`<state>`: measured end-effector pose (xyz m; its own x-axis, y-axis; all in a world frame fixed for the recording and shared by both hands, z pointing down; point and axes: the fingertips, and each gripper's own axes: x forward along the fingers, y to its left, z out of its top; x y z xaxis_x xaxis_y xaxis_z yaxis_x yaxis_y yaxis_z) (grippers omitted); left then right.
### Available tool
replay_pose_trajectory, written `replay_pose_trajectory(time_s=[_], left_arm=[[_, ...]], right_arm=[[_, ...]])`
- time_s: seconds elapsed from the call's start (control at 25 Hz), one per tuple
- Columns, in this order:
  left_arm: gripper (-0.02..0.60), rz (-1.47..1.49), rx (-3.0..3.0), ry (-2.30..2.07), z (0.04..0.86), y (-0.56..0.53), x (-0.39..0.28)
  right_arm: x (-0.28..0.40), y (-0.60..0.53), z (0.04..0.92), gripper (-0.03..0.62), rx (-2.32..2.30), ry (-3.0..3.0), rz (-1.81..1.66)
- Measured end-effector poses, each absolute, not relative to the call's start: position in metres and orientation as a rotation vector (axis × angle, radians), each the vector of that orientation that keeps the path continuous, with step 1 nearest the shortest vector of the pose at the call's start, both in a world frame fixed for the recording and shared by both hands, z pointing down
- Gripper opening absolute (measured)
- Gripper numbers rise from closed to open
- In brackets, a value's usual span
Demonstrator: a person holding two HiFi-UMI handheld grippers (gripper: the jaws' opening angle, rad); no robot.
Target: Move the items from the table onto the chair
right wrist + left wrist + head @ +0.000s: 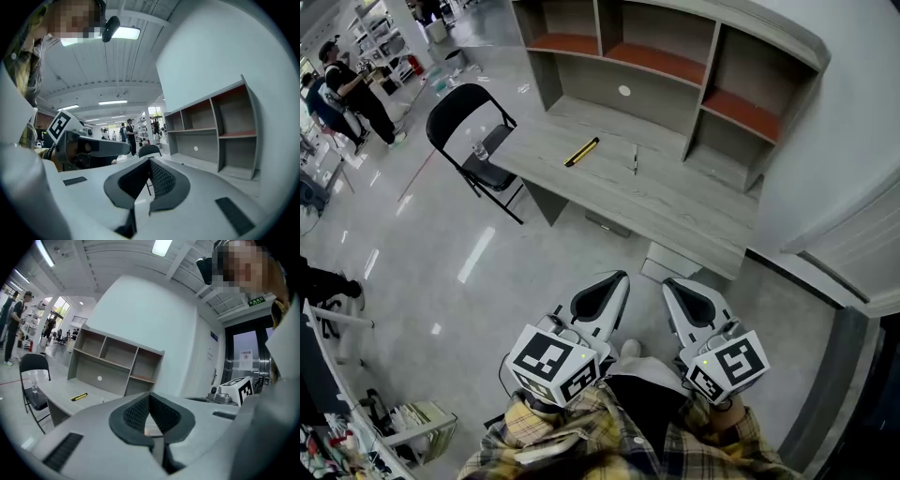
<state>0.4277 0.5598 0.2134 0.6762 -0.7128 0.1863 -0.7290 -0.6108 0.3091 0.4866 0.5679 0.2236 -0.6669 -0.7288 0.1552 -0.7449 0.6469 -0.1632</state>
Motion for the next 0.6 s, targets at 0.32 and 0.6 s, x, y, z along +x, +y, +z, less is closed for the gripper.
replay_pose_trajectory(time_s=[0.32,0.6], left_arm=[[0.005,0.052,2.465,-1.218,0.22,0.541,0.398],[0.005,0.035,2.459,-1.195,0.227,0.496,0.353]], right_arm=[[0.462,0.55,0.233,0.017,1.142,-2.798,0.365],[0.413,0.506,0.24,0.017,1.117,-2.766,0.375]])
